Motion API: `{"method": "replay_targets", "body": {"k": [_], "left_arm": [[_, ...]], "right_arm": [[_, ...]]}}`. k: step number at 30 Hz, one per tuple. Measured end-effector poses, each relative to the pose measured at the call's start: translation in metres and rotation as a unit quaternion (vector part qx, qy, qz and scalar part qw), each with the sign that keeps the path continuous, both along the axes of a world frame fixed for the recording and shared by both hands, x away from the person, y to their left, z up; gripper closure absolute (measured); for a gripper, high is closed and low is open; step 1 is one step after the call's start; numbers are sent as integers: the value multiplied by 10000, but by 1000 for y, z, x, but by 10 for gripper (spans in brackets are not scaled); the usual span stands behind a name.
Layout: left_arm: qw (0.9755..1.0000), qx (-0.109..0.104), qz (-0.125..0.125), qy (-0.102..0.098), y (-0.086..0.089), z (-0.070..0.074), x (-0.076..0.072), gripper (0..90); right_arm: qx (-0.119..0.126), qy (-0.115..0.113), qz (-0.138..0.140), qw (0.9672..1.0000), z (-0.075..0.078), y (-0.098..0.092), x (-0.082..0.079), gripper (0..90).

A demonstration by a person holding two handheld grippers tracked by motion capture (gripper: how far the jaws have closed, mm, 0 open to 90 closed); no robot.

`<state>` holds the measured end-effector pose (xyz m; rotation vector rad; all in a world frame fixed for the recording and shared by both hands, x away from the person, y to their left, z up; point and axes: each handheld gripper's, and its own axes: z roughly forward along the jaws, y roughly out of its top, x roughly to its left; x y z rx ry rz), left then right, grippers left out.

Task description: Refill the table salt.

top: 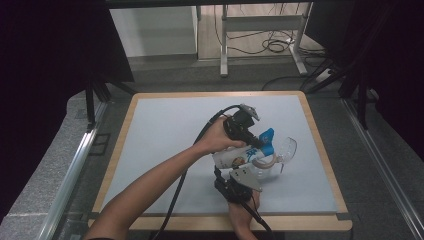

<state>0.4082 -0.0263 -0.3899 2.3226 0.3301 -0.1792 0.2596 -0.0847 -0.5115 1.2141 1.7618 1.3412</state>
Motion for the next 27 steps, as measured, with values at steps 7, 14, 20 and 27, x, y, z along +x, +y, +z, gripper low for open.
{"method": "replay_targets", "body": {"k": [7, 14, 20, 27], "left_arm": [[10000, 8, 19, 29, -2, 0, 1, 900], [10000, 5, 50, 60, -2, -1, 3, 900], [10000, 45, 43, 30, -2, -2, 3, 900], [10000, 55, 62, 37, -1, -2, 3, 900]], "right_arm": [[58, 1, 9, 10000, 1, 0, 1, 436], [66, -15, 47, 10000, 3, 0, 3, 437], [27, -16, 64, 10000, 2, 0, 3, 439], [36, -3, 92, 10000, 2, 1, 3, 440]]}}
